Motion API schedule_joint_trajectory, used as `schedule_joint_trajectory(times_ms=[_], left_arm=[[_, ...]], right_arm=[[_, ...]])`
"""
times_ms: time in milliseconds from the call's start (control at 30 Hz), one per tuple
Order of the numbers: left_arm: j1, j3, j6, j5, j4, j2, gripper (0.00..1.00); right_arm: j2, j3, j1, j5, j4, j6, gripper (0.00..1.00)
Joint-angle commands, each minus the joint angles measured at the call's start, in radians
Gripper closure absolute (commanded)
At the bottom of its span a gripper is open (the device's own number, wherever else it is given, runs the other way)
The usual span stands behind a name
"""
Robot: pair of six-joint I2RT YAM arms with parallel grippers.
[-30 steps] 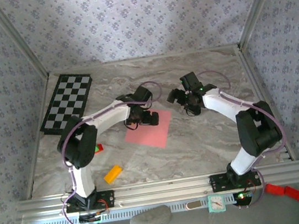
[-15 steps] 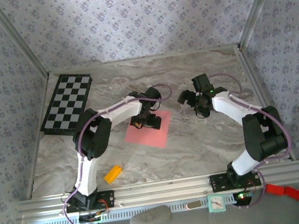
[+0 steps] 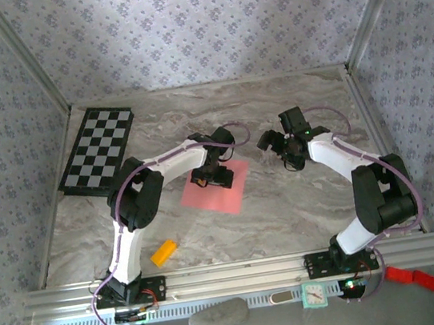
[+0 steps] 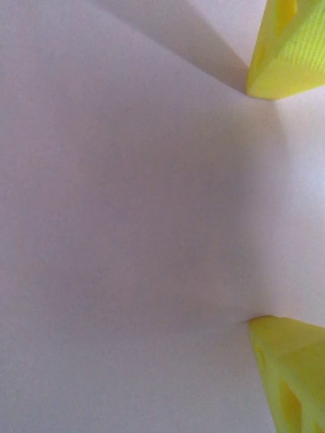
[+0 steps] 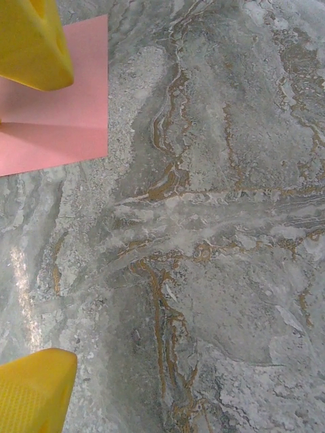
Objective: Fold a paper plane with a square sheet of paper (pick it up from the middle)
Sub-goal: First fold the square sheet of paper in half at the center of the table.
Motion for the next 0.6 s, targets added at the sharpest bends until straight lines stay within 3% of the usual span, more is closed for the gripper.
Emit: schedule_joint_trajectory(times_ms=[0, 333, 567], left_arm=[[-0.003, -0.017, -0.004, -0.015, -0.032, 0.042, 0.19], [-0.001, -0.030, -0.013, -0.013, -0.015, -0.006, 0.29], [0.028, -0.116, -0.053, 0.075, 0.095, -0.146, 0.55]], right_arm=[[-0.001, -0.011, -0.005, -0.009, 0.000, 0.001, 0.00], [-0.001, -0.012, -0.006, -0.018, 0.005, 0.005, 0.00], [-0.025, -0.024, -0.009, -0.048, 0.051, -0.011, 0.00]])
